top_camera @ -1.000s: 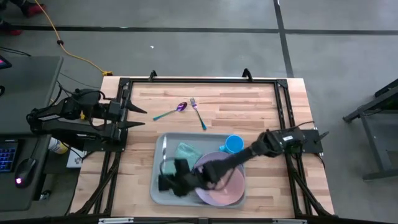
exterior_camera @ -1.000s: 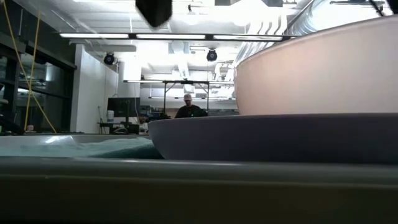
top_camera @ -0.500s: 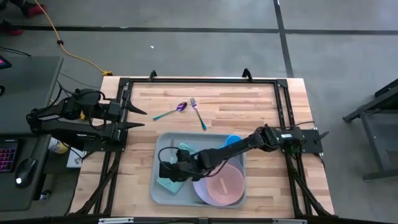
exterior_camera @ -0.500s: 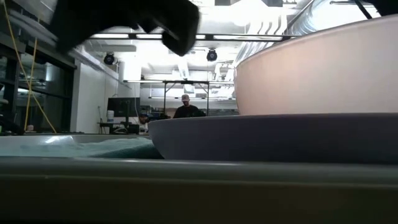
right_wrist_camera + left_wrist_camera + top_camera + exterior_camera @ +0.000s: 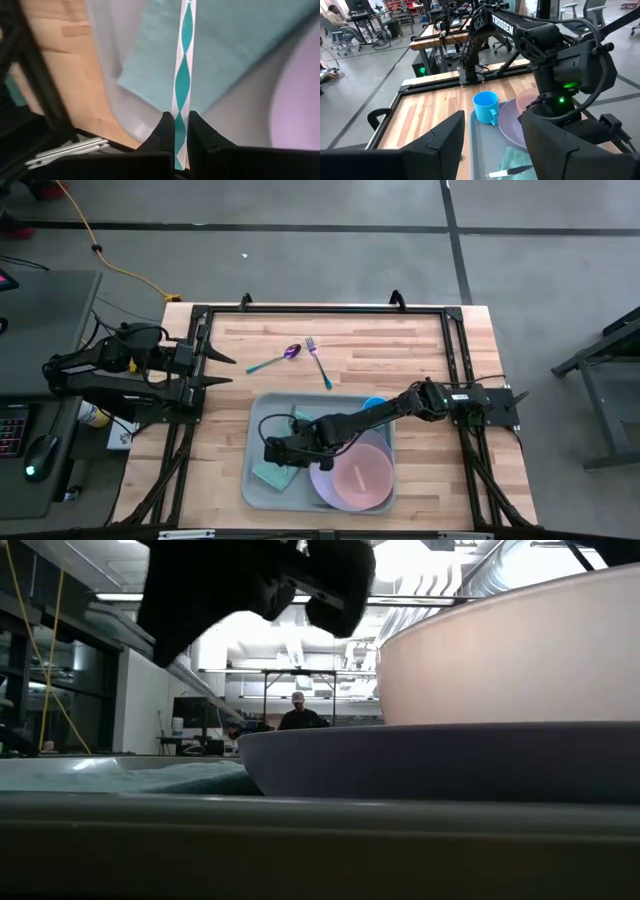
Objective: Set up tray
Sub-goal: Put the green knife on top of the blue napkin
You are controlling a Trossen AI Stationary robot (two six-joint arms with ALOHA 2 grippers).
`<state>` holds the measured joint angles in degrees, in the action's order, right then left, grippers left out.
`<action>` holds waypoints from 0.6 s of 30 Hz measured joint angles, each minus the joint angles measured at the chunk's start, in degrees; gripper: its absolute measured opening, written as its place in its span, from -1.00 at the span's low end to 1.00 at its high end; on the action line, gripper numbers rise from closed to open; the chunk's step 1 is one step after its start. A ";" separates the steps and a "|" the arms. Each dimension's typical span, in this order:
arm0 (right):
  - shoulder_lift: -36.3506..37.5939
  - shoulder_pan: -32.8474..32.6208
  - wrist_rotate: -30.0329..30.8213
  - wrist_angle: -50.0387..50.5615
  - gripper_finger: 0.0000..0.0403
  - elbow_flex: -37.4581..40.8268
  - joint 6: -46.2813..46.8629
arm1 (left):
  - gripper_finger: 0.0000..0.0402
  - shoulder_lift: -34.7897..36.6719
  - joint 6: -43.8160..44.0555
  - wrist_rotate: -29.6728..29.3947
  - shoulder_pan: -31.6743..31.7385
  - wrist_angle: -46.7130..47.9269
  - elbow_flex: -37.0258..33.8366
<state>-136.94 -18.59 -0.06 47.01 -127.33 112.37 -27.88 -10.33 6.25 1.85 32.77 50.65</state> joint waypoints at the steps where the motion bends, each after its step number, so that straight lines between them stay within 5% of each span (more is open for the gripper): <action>1: 0.00 -0.01 -0.69 0.82 -1.00 0.00 0.27 | 0.13 0.00 -0.02 -0.34 0.00 0.00 0.02; 18: -0.02 -0.04 -7.88 2.51 -1.00 2.49 2.45 | 0.13 0.00 0.31 -0.84 0.00 0.00 0.02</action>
<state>-136.97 -18.63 -7.94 49.53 -124.84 114.83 -27.88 -10.02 5.41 1.85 32.77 50.68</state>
